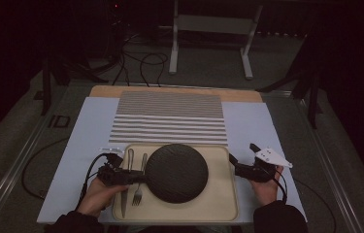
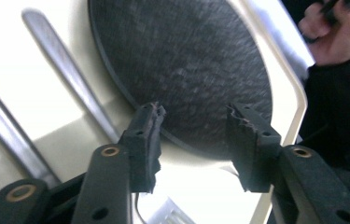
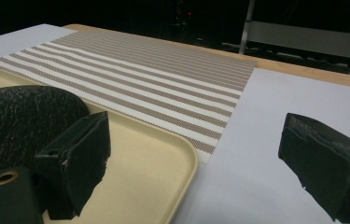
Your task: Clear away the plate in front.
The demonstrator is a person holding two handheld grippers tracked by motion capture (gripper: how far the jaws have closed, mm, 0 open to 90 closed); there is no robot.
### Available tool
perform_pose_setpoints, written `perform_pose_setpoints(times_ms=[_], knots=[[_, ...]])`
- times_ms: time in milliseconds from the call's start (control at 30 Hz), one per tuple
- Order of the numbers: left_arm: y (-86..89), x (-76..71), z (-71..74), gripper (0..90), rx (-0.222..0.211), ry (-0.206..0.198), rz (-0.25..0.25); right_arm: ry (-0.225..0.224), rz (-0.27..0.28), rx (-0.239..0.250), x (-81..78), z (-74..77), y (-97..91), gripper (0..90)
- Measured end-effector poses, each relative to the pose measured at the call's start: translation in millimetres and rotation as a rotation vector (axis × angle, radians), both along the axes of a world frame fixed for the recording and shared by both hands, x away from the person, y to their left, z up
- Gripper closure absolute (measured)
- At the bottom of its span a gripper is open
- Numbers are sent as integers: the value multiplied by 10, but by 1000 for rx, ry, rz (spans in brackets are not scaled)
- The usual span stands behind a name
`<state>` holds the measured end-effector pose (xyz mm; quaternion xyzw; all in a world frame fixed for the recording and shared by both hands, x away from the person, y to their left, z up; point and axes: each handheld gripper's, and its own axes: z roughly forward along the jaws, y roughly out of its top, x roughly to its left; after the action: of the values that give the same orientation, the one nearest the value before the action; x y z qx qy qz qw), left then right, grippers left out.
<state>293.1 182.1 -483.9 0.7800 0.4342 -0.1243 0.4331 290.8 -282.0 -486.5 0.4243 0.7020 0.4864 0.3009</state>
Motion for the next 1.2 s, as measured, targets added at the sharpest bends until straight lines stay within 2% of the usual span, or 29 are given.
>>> perform_pose_setpoints(times_ms=[133,200,300,367,500,600,800,933,967,1133,1200], knots=[[34,-12,85,395,-3,-74,34,-3,5,1,-2,0,5,95],[46,-24,131,335,9,-116,48,-3,3,1,-3,1,3,95],[59,-40,193,280,12,-171,63,-4,5,1,-2,0,2,95],[75,-58,260,248,24,-247,102,-4,7,2,-4,1,5,95],[104,-71,351,193,41,-337,153,-7,11,4,-7,5,4,94],[162,-83,417,175,21,-408,200,-7,10,6,-11,8,1,94],[278,-93,513,155,9,-498,267,-14,24,8,-19,16,4,92],[353,-51,547,131,2,-543,295,-14,40,15,-28,23,15,90],[353,-51,547,122,2,-543,295,-14,40,15,-28,23,15,90],[419,-29,561,81,66,-585,326,-14,51,20,-41,28,11,90],[437,-32,551,58,78,-591,336,-15,53,22,-48,31,9,90]])
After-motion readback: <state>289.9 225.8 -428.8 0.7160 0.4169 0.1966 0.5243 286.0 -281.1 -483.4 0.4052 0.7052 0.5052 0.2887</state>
